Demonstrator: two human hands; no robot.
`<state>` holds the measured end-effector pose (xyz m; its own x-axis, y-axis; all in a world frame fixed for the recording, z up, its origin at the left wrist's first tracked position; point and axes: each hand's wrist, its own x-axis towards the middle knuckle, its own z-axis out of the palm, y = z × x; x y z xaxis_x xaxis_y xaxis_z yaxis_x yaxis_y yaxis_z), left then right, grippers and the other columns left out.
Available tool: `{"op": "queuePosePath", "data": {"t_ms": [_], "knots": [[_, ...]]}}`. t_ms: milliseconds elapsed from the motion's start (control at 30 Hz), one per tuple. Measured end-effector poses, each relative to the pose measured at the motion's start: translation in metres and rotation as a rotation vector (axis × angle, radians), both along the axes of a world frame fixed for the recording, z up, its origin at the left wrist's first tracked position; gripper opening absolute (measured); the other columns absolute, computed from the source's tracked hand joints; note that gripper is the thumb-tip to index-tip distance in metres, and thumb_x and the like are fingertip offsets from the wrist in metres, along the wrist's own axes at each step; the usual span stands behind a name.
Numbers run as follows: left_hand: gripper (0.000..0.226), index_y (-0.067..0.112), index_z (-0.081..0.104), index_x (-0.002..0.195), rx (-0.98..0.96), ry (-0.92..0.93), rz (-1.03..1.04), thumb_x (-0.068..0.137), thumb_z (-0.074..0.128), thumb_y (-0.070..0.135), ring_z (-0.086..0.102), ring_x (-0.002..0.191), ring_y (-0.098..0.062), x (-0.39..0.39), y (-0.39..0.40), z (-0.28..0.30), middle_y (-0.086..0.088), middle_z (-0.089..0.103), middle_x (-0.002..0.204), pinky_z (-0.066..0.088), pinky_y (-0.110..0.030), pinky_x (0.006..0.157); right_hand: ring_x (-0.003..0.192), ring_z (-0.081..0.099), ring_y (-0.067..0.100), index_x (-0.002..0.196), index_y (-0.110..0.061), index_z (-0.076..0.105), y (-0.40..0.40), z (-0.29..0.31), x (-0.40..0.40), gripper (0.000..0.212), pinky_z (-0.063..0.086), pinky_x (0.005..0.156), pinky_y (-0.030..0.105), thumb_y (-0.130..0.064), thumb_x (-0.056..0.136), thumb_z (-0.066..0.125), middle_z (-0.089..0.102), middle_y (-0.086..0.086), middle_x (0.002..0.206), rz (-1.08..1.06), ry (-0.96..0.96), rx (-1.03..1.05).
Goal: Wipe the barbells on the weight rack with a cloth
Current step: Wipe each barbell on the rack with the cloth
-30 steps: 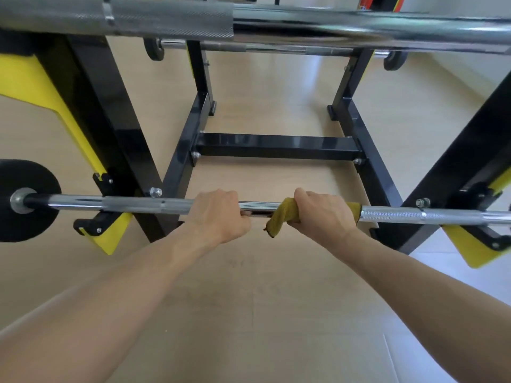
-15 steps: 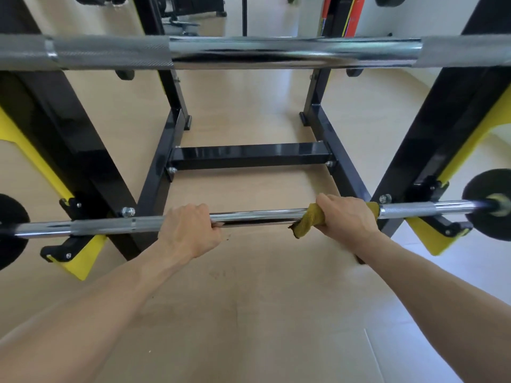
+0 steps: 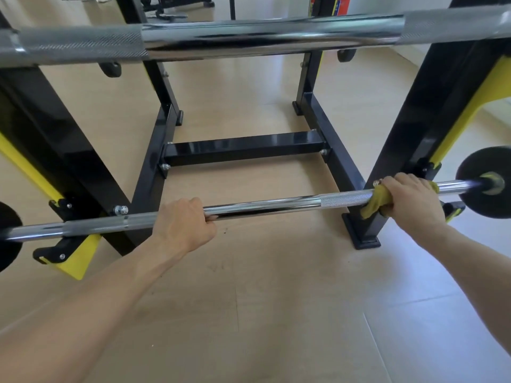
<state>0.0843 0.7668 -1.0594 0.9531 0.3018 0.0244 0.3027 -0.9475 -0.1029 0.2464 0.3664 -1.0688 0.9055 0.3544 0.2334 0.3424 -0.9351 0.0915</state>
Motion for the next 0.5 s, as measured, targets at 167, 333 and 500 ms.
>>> {"op": "queuePosePath", "data": {"t_ms": [167, 333, 500], "knots": [[0.025, 0.02, 0.05, 0.089, 0.007, 0.009, 0.003, 0.089, 0.053, 0.046, 0.044, 0.056, -0.009, 0.001, -0.001, 0.0, 0.006, 0.051, 0.069, 0.039, -0.029, 0.061, 0.119, 0.044, 0.039, 0.124, -0.01, 0.048, -0.007, -0.024, -0.017, 0.055, 0.039, 0.105, 0.056, -0.008, 0.077, 0.077, 0.051, 0.016, 0.121, -0.061, -0.102, 0.204], [0.029, 0.02, 0.054, 0.095, -0.011, 0.067, 0.017, 0.089, 0.054, 0.048, 0.055, 0.068, -0.015, 0.002, -0.003, 0.004, 0.002, 0.061, 0.079, 0.052, -0.033, 0.073, 0.153, 0.0, 0.024, 0.156, -0.016, 0.015, 0.005, -0.044, -0.042, 0.079, 0.003, 0.124, 0.043, 0.0, 0.091, 0.057, 0.014, 0.004, 0.164, -0.11, -0.031, 0.53], [0.028, 0.02, 0.058, 0.098, -0.065, 0.131, 0.056, 0.089, 0.055, 0.046, 0.06, 0.075, -0.018, 0.007, -0.004, 0.006, 0.002, 0.063, 0.082, 0.055, -0.04, 0.082, 0.151, -0.016, 0.01, 0.159, -0.02, -0.002, 0.029, -0.043, -0.061, 0.09, -0.003, 0.124, 0.042, 0.018, 0.089, 0.039, -0.013, -0.008, 0.166, -0.204, 0.137, 0.793]]}}
